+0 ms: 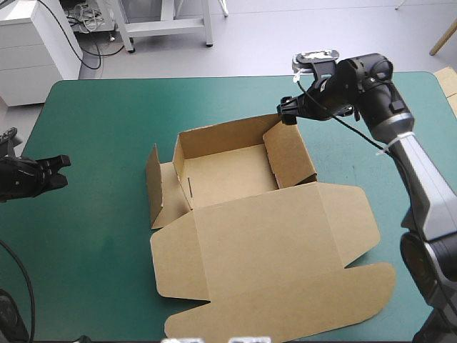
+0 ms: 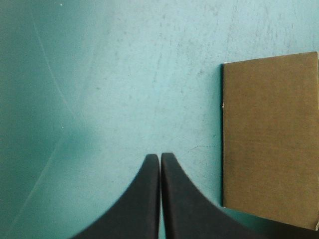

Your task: Fold the box

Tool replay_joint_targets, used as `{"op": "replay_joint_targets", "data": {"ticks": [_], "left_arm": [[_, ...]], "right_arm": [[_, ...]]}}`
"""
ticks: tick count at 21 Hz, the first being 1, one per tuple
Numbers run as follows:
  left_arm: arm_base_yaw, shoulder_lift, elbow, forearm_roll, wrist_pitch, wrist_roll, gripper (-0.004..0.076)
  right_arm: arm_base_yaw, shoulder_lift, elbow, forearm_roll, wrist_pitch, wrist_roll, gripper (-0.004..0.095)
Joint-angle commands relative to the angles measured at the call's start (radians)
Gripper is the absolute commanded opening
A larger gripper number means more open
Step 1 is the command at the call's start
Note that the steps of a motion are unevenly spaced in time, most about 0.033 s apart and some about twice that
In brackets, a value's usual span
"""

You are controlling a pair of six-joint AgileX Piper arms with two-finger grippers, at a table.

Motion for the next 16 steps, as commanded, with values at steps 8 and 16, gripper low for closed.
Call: {"op": "replay_joint_targets", "data": {"ticks": [8,16], "left_arm": [[0.0,-0.036,-0.026,-0.067,-0.014,-0.001,-0.0008],[0.0,-0.036,-0.026,-0.069,-0.014,-0.001,-0.0008]], "right_arm": [[-0.002,-0.256,0.064,-0.027,-0.026,-0.011,0.0885],[-0.002,-0.049,0.064,-0.056,-0.026,-0.063,0.0885]]}}
